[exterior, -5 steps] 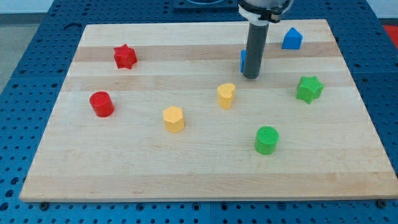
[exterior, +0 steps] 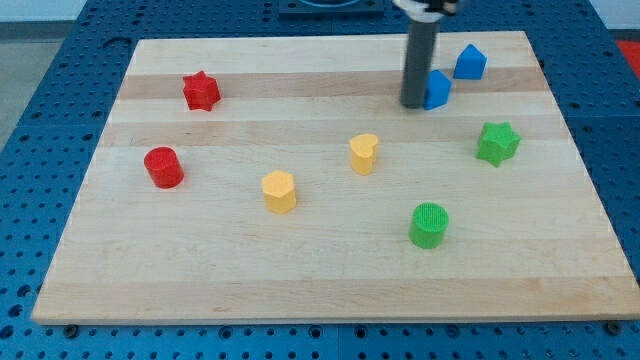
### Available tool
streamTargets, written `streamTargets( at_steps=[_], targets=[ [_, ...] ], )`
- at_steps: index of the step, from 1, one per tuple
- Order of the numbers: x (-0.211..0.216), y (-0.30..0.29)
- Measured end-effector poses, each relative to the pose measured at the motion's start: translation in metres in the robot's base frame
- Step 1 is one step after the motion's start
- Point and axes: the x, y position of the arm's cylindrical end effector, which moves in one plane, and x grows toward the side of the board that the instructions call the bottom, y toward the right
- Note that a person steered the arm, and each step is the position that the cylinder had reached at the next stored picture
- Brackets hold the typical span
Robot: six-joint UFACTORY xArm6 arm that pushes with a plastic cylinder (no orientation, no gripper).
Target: Place the blue cube above the green star
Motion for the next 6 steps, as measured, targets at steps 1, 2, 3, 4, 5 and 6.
streamTargets(
  at_steps=[1,2,3,4,5,6],
  targets=[
    [0.0,0.009],
    [-0.003,0.009],
    [-0.011,0.017],
    [-0.019,0.028],
    [-0.025,0.045],
    [-0.025,0.061]
  ],
)
